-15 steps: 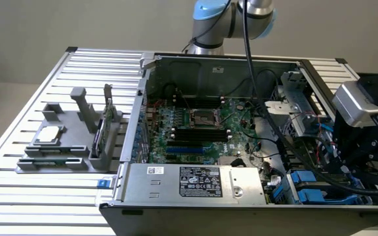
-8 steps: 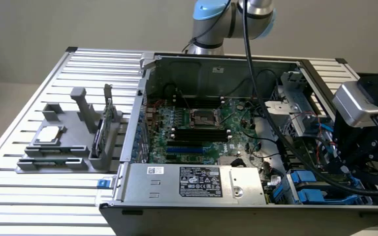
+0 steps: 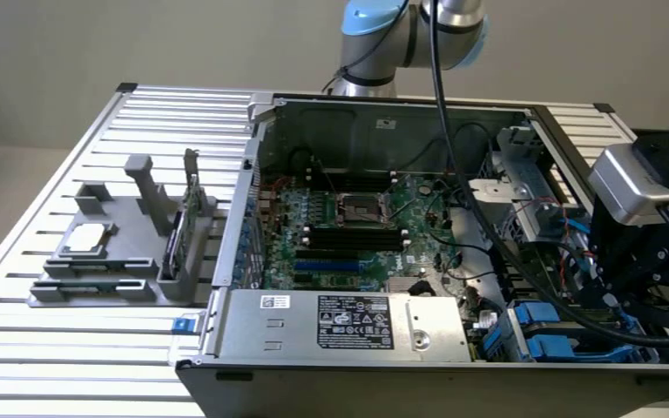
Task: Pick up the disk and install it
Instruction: 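Insert the first disk wire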
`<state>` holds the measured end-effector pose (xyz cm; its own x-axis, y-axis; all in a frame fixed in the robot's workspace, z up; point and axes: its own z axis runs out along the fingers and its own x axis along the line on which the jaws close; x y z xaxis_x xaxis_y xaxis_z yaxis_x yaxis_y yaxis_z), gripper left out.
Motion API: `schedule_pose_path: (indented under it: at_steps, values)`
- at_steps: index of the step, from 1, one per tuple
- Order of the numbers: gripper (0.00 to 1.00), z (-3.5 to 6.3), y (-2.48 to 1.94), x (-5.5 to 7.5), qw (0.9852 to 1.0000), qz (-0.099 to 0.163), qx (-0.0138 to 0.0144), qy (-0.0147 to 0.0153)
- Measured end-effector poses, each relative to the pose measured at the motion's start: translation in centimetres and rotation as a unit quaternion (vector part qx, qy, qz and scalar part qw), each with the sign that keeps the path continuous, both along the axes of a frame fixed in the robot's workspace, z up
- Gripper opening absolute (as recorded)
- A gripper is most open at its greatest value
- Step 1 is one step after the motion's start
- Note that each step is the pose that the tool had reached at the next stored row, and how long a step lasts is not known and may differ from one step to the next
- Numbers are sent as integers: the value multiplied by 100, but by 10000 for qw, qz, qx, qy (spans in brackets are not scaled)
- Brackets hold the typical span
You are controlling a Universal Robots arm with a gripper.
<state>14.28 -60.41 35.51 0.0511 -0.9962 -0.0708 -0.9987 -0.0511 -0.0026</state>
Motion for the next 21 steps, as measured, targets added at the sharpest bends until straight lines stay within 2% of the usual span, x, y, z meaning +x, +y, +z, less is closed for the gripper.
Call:
schedule_pose_path:
  at_steps: [11, 17, 21]
  values:
    - [11, 2, 5, 0, 10000, -39, -1, 3]
    - [11, 0, 5, -5, 9994, -336, 84, 16]
    - [11, 6, 4, -8, 9985, -520, 136, 61]
